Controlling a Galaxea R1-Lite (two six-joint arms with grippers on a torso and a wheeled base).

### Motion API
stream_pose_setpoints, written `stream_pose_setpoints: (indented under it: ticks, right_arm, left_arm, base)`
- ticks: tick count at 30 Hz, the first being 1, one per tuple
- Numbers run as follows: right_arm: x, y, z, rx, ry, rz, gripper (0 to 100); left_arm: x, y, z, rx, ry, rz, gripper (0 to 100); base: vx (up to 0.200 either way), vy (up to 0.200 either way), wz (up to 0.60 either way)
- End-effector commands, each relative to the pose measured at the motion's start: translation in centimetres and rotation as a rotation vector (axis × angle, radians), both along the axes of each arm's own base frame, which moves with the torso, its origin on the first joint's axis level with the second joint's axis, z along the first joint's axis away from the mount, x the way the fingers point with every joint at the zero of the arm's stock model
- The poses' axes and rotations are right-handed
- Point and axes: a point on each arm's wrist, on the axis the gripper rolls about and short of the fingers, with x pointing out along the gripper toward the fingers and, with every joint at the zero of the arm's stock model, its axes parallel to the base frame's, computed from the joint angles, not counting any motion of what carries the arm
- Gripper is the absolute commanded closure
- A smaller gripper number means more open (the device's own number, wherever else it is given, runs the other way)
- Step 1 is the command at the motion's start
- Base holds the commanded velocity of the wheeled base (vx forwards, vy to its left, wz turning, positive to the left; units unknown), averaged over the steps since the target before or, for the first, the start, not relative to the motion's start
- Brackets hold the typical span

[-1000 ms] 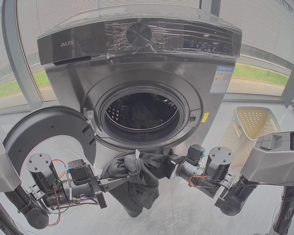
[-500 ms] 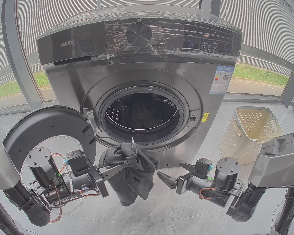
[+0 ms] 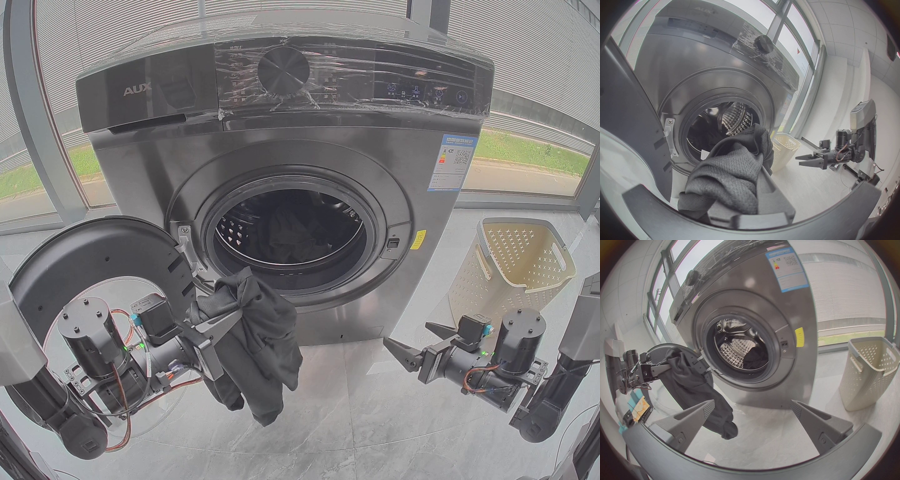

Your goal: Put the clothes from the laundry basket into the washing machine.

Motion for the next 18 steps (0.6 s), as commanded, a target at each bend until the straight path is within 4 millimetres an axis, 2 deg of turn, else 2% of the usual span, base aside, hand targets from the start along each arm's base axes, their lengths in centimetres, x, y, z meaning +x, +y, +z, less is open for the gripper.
stream_pose_setpoints:
  ticks: [1, 6, 11, 18]
  right_arm:
    - [0.7, -1.7, 0.5, -0.016, -0.031, -0.068, 0]
    - [1.2, -3.0, 0.5, -0.022, -0.032, -0.119, 0]
    - [1.3, -2.8, 0.4, -0.025, -0.028, -0.115, 0]
    - [1.2, -2.7, 0.5, -0.018, -0.03, -0.109, 0]
  left_arm:
    - [1.8, -0.6, -0.7, 0.007, 0.004, 0.052, 100]
    - [3.2, -1.2, -1.7, 0.022, 0.017, 0.145, 100]
    - [3.5, -1.3, -1.8, 0.015, 0.02, 0.15, 100]
    - [3.9, -1.5, -2.0, 0.024, 0.015, 0.153, 100]
  base:
    - [0.0, 0.0, 0.0]
    - [0.0, 0.0, 0.0]
    - [0.0, 0.0, 0.0]
    - [0.2, 0.0, 0.0]
